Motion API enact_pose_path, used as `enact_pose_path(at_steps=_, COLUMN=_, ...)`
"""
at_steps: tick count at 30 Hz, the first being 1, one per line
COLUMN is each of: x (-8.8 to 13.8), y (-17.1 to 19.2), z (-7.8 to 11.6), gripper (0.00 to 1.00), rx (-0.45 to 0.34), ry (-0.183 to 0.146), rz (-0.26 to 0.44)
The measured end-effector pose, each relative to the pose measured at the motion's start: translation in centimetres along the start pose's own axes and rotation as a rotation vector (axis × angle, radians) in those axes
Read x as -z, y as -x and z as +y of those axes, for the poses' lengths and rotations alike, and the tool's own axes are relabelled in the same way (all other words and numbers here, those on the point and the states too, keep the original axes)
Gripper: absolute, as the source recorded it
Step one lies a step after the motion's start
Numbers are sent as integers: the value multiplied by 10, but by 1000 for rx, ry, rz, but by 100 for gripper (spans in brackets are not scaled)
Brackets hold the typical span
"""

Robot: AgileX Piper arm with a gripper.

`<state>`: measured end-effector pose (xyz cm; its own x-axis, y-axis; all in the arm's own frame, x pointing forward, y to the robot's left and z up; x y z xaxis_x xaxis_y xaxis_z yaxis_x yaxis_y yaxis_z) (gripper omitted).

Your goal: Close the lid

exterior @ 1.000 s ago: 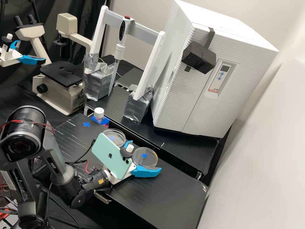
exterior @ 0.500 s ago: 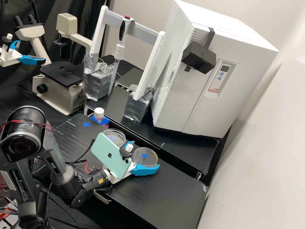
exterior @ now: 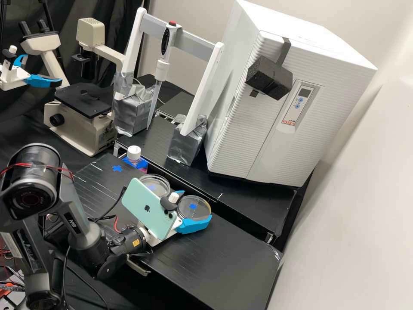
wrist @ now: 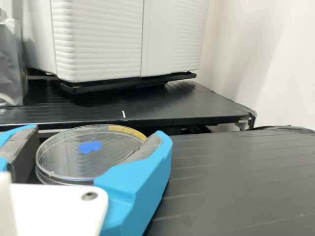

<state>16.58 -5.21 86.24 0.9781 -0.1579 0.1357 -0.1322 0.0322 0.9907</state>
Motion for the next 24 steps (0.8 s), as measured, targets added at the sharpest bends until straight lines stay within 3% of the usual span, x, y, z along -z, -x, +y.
enact_pose_path(at_steps=16, x=2, y=-1, z=0, gripper=0, rx=-4, ry=-5, rz=9)
enact_pose_path(at_steps=24, x=16, y=7, z=16, gripper=0, rx=-59, ry=-55, rz=71)
